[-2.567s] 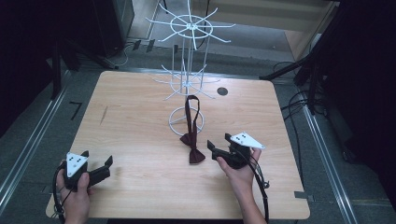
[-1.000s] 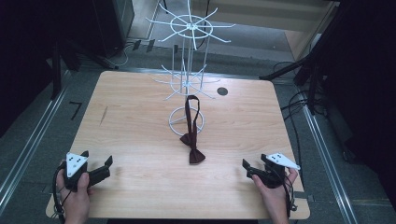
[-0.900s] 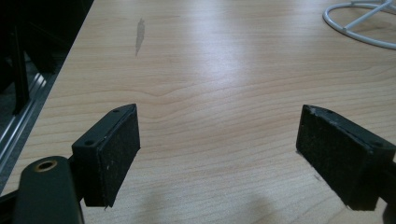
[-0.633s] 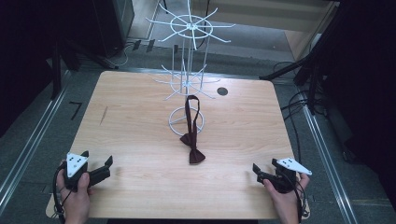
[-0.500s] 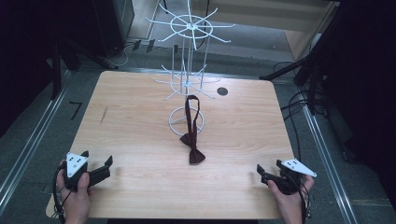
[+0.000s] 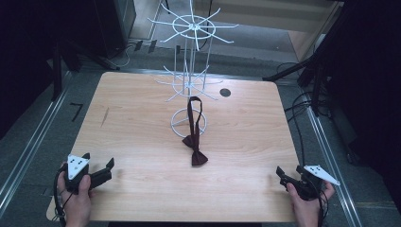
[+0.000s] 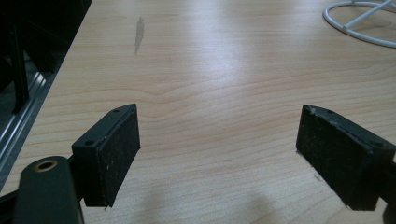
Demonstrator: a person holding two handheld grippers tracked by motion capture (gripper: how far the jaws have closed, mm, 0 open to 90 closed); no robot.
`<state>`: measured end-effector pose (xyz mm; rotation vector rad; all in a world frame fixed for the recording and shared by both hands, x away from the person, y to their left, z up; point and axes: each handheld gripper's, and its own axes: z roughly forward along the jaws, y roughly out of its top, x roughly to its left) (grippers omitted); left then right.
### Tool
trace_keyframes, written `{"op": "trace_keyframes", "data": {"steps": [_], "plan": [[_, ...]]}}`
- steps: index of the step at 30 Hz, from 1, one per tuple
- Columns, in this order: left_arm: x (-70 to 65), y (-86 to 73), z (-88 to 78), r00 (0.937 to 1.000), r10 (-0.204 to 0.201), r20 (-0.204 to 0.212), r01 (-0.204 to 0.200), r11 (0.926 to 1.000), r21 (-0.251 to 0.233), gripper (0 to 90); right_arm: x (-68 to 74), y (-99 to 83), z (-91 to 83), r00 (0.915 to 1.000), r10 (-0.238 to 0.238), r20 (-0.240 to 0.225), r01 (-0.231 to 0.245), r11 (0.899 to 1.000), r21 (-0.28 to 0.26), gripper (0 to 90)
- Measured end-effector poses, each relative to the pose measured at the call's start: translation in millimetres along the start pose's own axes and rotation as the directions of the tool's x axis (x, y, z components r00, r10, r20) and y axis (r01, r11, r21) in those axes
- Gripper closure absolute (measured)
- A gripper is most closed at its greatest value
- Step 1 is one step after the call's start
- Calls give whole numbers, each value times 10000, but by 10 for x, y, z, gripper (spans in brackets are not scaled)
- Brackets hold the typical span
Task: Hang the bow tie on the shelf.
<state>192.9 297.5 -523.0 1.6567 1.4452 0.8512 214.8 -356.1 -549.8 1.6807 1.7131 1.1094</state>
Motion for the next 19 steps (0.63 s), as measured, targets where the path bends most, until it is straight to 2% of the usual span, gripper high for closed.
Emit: {"op": "trace_keyframes", "data": {"steps": [6, 19], "plan": [[5, 0, 1, 10000, -51, 12, 51, 10000, 11, 144, 47, -20, 3, 9996, -238, 119, 239, 9997, -37, 139], [11, 6, 7, 10000, -46, 5, 46, 10000, 37, 144, 38, -20, 12, 9998, -71, 160, 72, 10000, -38, 139]]}}
